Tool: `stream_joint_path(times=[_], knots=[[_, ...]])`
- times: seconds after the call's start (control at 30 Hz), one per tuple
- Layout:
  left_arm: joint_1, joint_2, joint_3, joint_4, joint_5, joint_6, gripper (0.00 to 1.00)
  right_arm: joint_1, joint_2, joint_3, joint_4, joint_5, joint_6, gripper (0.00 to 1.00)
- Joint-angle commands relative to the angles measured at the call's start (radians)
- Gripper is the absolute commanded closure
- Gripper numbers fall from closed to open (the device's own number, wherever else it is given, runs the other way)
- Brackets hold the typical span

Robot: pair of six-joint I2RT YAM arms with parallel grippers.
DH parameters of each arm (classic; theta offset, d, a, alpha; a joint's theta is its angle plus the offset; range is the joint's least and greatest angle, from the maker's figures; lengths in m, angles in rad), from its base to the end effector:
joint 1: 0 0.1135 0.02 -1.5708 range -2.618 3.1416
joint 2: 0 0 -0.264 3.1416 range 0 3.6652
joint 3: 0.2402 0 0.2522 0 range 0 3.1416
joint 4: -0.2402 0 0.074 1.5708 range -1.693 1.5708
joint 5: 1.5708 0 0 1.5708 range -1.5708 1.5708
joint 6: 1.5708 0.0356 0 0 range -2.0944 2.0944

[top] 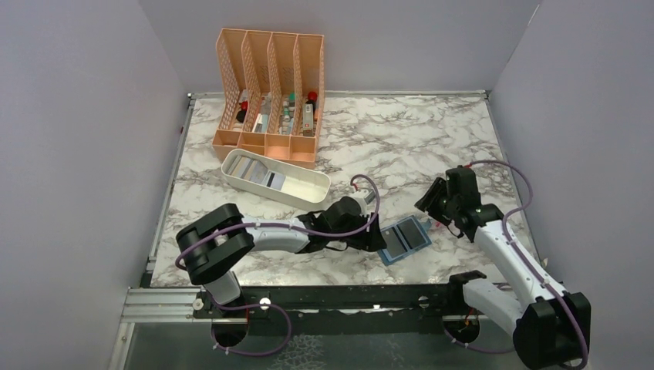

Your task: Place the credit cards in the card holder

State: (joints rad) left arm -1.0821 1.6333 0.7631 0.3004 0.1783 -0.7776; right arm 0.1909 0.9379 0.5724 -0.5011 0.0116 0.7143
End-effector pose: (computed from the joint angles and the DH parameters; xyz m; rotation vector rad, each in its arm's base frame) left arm 0.1503 -0.2962 0.1696 0.4825 2.3670 -1.1867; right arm 0.1817 0.0347 0.2113 0.6458 2.3905 0.3849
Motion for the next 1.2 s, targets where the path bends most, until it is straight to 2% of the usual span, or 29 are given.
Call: stream_joint_path(times=[0.0,0.13,0.27,0.33,0.47,0.57,0.9,1.0,1.17], knots=[[-0.003,0.033,-0.008,0.061,-0.034,-0.054,0.39,0.005,0.056,0.046,-0.010,0.139,-0.047,0.44],[-0.005,0.107,-0.012,0.125,-0.016,-0.101,0.31,0.005,0.133,0.026,0.016,0.147,-0.066,0.42],[-0.008,0.150,-0.020,0.172,-0.017,-0.139,0.30,0.005,0.206,0.035,0.025,0.152,-0.081,0.39],[-0.009,0.159,-0.016,0.179,-0.023,-0.144,0.30,0.005,0.228,0.032,0.032,0.157,-0.076,0.34],[-0.012,0.153,-0.013,0.183,-0.052,-0.146,0.30,0.005,0.258,0.022,0.046,0.122,-0.077,0.34],[-0.011,0.125,-0.018,0.198,-0.069,-0.144,0.30,0.005,0.252,-0.008,0.061,0.062,-0.070,0.38],[0.024,-0.054,-0.045,0.215,-0.073,-0.108,0.30,0.005,0.169,-0.125,0.146,-0.173,-0.030,0.63],[0.039,-0.115,-0.069,0.146,-0.096,-0.082,0.30,0.009,0.156,-0.172,0.182,-0.246,-0.004,0.66],[0.040,-0.209,-0.076,-0.129,-0.194,0.003,0.29,0.053,0.110,-0.218,0.188,-0.316,0.042,0.64]])
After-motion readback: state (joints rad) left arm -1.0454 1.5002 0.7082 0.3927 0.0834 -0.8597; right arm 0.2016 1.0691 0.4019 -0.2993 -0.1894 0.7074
